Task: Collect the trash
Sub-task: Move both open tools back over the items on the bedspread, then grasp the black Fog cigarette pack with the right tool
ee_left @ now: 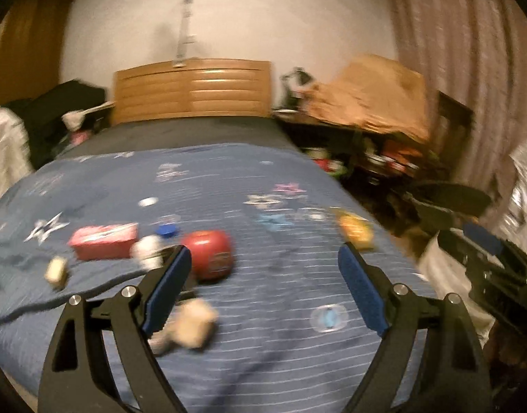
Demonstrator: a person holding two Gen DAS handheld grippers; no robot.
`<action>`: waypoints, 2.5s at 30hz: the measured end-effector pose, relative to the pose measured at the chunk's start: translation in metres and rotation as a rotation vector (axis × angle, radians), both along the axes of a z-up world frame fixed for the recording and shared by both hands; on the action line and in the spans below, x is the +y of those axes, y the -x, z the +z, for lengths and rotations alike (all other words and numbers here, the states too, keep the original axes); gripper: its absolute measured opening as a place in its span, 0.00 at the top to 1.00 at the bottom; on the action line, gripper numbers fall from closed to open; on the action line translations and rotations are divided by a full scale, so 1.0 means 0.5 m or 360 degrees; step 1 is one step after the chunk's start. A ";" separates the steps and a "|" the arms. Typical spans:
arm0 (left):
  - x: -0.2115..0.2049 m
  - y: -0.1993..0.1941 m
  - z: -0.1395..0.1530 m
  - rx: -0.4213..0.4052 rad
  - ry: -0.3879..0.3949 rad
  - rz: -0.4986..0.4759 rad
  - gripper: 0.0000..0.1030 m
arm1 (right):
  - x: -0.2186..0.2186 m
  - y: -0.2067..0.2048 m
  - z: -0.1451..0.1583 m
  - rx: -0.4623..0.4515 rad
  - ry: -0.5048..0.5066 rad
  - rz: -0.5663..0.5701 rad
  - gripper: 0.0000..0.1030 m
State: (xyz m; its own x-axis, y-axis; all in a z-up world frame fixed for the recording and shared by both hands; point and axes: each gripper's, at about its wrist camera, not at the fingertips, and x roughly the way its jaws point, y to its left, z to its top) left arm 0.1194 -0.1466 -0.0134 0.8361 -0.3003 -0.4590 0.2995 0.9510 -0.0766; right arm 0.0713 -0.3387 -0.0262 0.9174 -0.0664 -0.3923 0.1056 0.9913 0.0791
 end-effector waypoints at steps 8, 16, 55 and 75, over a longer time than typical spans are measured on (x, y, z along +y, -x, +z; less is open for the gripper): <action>0.215 0.003 -0.085 -0.0014 0.0101 0.0381 0.19 | 0.229 -0.116 -0.029 0.0168 0.0017 0.0373 0.33; 0.331 -0.034 -0.139 0.0035 0.0286 0.0544 0.19 | 0.326 -0.134 -0.063 0.0239 -0.0034 0.0385 0.33; 0.434 -0.077 -0.236 0.0279 0.0718 0.0590 0.19 | 0.372 -0.407 -0.077 0.0500 -0.0406 0.0641 0.86; 0.423 -0.098 -0.235 0.0309 0.0648 0.0682 0.19 | 0.126 -0.080 -0.106 0.0426 -0.0737 0.0315 0.85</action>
State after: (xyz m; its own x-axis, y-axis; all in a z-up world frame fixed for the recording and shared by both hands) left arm 0.1682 0.0651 -0.1311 0.8339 -0.1394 -0.5340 -0.1584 0.8665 -0.4735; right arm 0.1111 -0.2754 -0.0791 0.7595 0.3309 -0.5600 -0.0025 0.8625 0.5061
